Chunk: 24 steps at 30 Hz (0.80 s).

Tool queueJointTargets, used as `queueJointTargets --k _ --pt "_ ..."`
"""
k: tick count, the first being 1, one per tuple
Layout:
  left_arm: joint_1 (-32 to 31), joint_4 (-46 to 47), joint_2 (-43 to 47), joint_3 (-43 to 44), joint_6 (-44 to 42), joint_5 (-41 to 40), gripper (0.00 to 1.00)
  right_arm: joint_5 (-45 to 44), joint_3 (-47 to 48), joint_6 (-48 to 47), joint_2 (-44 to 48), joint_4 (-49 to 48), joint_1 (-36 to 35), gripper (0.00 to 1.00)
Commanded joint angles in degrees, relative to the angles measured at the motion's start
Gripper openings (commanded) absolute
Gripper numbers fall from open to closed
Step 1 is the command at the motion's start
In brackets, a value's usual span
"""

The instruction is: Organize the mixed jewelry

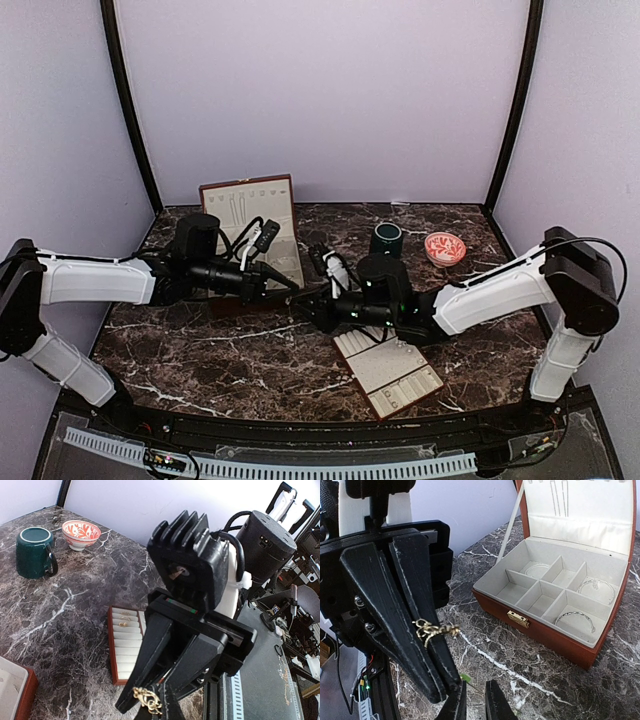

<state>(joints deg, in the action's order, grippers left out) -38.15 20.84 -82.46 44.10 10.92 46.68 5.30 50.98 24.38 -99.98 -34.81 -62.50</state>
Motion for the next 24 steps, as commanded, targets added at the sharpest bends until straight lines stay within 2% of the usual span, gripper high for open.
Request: queueJointTargets --k 1,10,24 --pt "-0.17 -0.21 1.68 0.54 -0.46 0.79 0.0 -0.51 1.34 -0.56 -0.88 -3.71 -0.5 0.15" --pt "-0.22 -0.1 1.78 0.55 -0.4 1.01 0.0 0.38 2.2 -0.09 -2.35 -5.44 -0.52 0.13" --pt "-0.14 -0.33 2.76 0.37 -0.76 -0.27 0.0 0.2 0.76 2.34 -2.63 -8.32 -0.44 0.15"
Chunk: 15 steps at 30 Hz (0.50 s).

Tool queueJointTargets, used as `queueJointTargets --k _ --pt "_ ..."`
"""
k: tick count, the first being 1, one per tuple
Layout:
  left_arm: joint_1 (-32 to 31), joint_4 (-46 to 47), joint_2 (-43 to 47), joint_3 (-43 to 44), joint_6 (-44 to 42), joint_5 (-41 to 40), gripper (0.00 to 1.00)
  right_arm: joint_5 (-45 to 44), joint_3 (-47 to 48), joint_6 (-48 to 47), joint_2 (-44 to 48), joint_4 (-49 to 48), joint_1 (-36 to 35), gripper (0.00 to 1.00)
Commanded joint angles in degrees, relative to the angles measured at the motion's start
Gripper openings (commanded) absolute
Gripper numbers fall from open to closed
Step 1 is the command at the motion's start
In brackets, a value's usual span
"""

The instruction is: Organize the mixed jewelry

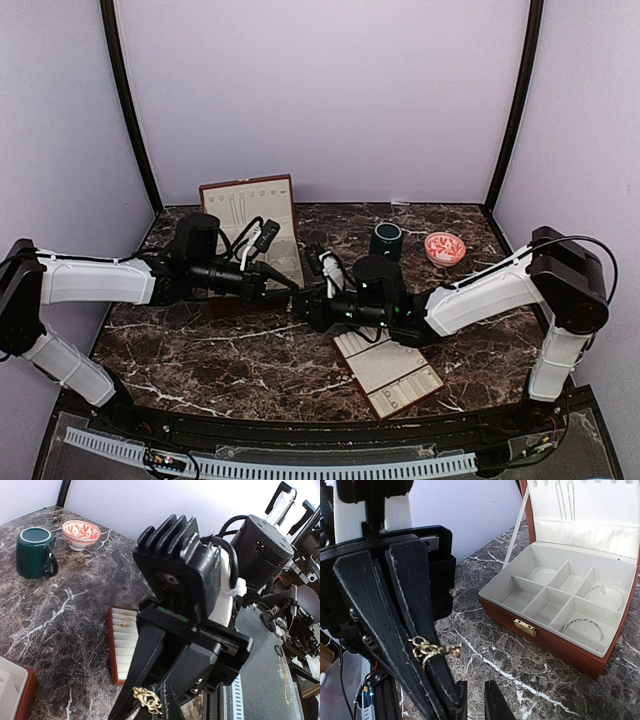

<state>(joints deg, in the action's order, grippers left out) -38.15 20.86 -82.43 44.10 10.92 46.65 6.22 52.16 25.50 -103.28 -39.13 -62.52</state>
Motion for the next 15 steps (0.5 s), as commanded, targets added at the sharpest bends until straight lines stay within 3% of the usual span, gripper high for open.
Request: queueJointTargets --k 1,7,15 --pt "-0.09 -0.89 2.98 0.5 -1.16 -0.63 0.0 -0.76 -1.07 1.49 1.41 -4.09 -0.29 0.17" --pt "1.22 -1.93 2.08 1.99 0.42 2.46 0.0 -0.42 -5.67 3.49 6.75 -3.89 0.65 0.25" --pt "1.85 -1.65 1.33 2.9 1.67 5.82 0.0 0.27 -8.0 3.2 11.52 -1.94 1.01 0.29"
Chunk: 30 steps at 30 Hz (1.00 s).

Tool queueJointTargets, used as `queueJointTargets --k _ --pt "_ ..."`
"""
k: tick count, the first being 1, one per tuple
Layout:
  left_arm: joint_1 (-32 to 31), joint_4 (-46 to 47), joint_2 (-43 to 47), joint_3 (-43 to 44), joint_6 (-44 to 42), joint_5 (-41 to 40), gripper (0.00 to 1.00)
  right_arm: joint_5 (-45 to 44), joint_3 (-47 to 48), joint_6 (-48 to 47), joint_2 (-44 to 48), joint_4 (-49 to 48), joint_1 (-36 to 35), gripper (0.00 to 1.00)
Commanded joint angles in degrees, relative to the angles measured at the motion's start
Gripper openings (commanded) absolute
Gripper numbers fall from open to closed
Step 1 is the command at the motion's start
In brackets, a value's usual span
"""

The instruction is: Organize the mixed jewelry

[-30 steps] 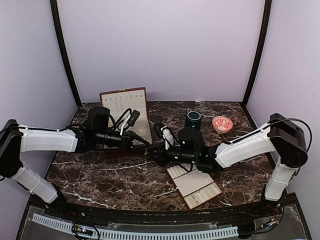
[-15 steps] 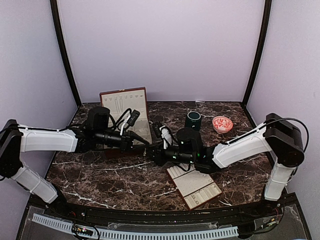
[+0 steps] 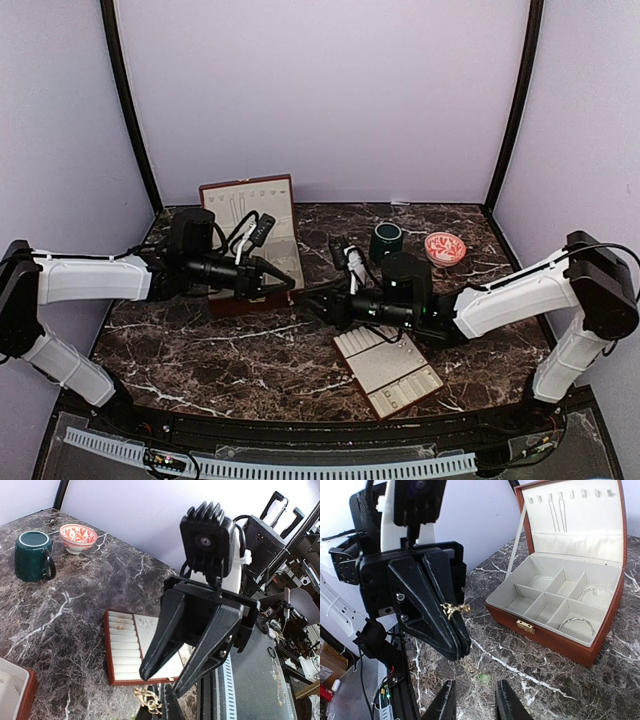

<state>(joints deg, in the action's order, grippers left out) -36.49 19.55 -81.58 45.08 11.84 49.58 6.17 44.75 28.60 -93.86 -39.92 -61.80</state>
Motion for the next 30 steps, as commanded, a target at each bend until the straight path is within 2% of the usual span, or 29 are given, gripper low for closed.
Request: queueJointTargets --k 1,6,19,30 --pt "0.2 -0.26 0.32 1.97 0.91 3.17 0.0 0.54 -0.4 0.01 1.92 -1.2 0.28 0.29" --pt "0.21 -0.2 -0.06 2.03 1.12 3.61 0.0 1.32 1.54 -0.65 -0.22 -1.71 -0.13 0.28" --pt "0.19 0.01 -0.36 1.95 1.24 3.92 0.0 2.98 5.22 -2.13 -4.73 -2.18 -0.87 0.17" --pt "0.19 -0.02 -0.49 2.03 1.24 3.77 0.0 5.79 6.4 -2.75 -5.81 -1.84 -0.85 0.14"
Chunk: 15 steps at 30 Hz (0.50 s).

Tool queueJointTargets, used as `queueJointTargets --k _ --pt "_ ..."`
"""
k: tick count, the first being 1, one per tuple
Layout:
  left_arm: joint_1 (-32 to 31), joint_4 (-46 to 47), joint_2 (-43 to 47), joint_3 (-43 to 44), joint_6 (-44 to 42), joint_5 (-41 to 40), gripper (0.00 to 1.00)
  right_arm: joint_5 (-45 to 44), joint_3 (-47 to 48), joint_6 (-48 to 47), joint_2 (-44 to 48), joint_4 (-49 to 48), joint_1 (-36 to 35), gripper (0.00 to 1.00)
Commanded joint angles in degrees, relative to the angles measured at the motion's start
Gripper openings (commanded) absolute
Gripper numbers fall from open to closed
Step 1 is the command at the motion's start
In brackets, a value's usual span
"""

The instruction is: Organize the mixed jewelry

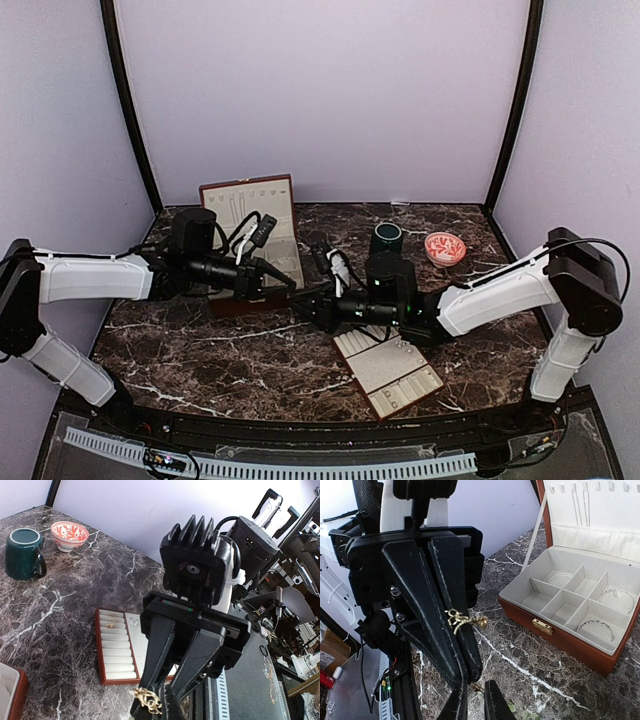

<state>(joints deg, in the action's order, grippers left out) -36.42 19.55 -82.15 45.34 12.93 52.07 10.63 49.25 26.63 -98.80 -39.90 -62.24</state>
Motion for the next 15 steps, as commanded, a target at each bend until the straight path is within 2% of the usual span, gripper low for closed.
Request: queueJointTargets --k 1,4,8,15 --pt "0.13 -0.04 0.06 1.78 0.15 1.29 0.0 1.32 1.96 -0.79 -0.99 -1.79 -0.43 0.14" --pt "0.15 -0.04 0.06 1.85 0.03 1.33 0.0 1.4 2.22 -0.97 -1.16 -1.77 -0.43 0.11" --pt "0.14 -0.13 0.16 1.82 0.03 1.2 0.0 1.26 2.48 -0.89 -1.29 -1.77 -0.38 0.0" --pt "0.13 -4.1 1.91 2.42 -3.55 -2.2 0.0 -0.52 1.22 -1.05 1.3 0.42 -0.43 0.0"
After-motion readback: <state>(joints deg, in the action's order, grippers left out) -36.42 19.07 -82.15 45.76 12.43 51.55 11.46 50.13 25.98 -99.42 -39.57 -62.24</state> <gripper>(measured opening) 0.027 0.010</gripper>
